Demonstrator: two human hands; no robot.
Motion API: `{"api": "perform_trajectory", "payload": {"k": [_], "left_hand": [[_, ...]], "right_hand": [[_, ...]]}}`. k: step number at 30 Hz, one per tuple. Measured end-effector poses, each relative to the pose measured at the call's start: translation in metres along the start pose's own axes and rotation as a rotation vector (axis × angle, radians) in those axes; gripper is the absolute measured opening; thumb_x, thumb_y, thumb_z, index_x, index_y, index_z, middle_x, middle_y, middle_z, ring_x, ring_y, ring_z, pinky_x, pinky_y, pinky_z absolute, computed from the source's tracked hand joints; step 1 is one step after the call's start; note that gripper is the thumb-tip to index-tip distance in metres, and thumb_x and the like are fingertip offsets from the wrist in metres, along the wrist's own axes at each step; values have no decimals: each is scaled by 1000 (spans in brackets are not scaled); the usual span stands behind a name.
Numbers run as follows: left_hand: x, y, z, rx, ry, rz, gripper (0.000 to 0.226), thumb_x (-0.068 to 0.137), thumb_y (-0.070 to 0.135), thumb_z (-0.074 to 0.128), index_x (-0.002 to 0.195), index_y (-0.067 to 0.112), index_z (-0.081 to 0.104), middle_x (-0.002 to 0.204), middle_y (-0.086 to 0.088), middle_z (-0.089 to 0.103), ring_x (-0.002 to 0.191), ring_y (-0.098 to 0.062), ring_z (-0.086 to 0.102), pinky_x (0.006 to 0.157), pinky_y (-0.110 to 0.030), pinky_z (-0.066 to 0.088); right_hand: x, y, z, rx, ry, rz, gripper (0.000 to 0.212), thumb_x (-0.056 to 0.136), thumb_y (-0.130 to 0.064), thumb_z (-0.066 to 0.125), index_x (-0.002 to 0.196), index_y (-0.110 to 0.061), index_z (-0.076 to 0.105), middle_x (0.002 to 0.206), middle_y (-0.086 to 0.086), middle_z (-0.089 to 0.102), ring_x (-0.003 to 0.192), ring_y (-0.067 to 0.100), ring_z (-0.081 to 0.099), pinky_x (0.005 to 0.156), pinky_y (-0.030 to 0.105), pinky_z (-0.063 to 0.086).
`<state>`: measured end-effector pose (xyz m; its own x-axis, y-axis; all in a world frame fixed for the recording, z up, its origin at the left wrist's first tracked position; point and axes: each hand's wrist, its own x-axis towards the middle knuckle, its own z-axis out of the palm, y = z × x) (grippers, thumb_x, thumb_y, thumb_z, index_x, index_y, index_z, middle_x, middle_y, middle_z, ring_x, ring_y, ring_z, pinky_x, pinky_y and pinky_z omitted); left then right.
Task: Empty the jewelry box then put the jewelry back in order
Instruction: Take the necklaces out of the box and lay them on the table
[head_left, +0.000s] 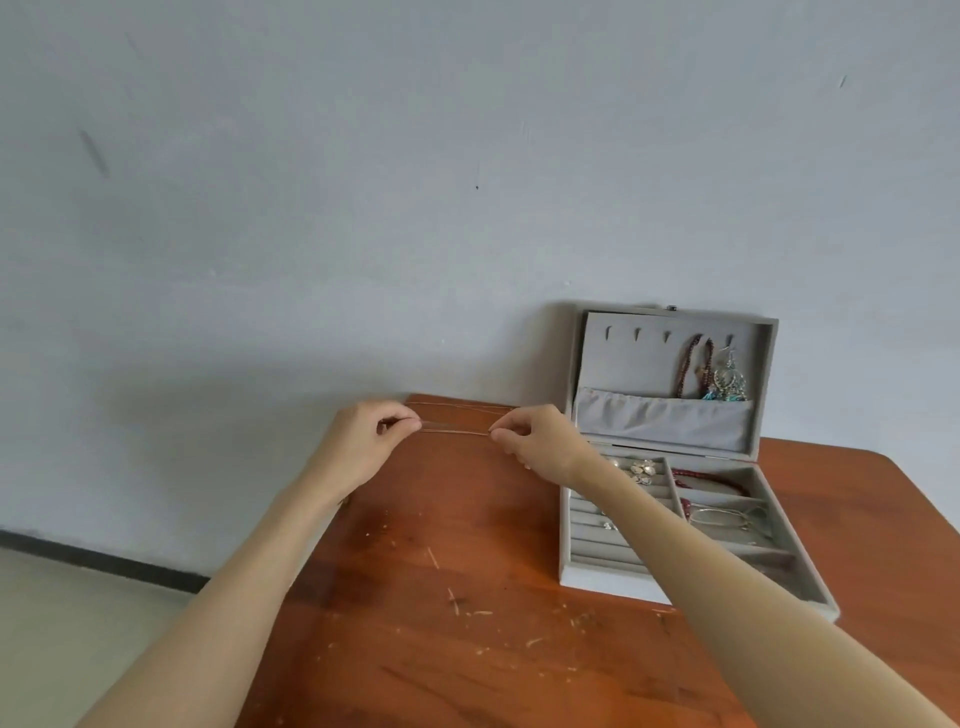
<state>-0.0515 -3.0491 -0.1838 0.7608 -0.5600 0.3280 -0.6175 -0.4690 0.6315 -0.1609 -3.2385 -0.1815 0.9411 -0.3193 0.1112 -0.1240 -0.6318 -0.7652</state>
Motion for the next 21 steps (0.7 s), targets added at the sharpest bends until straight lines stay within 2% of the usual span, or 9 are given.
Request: {"api": "perform_trajectory", "payload": {"k": [2, 4, 9, 15, 21], "left_hand": [[3, -11, 7, 16, -58, -24, 10, 87, 21, 61, 88, 21, 71, 90, 10, 66, 86, -7, 57, 73, -9, 37], [6, -21, 17, 13, -101, -50, 10, 88, 23, 61, 89, 21, 71, 93, 6, 65, 88, -10, 57, 77, -15, 38], [14, -34, 37, 2, -123, -81, 9, 87, 24, 62, 89, 22, 71, 96, 2, 64, 92, -14, 57, 86, -26, 42], [17, -43, 46, 41, -68, -59, 8, 86, 26, 63, 87, 25, 71, 91, 9, 58, 88, -12, 56, 80, -24, 39], [11, -40, 43, 180, -8, 10, 13, 87, 21, 62, 96, 23, 70, 97, 8, 56, 101, -16, 50, 92, -34, 40]], "right_hand": [[4, 6, 7, -96, -3, 16, 20, 90, -21, 54, 100, -13, 70, 96, -4, 66, 88, 8, 54, 79, 21, 40], [8, 11, 11, -206, -20, 26, 21, 91, -20, 53, 101, -11, 69, 107, 2, 67, 98, 15, 57, 84, 25, 44], [15, 16, 15, -376, -60, 48, 19, 90, -20, 53, 101, -12, 65, 109, 8, 65, 104, 24, 57, 88, 34, 46], [21, 20, 23, -471, -65, 70, 18, 88, -18, 54, 102, -14, 65, 112, 7, 64, 107, 26, 55, 88, 33, 44], [15, 20, 24, -491, 0, 15, 25, 89, -14, 54, 114, -11, 60, 120, 8, 56, 112, 24, 50, 94, 34, 43]]}}
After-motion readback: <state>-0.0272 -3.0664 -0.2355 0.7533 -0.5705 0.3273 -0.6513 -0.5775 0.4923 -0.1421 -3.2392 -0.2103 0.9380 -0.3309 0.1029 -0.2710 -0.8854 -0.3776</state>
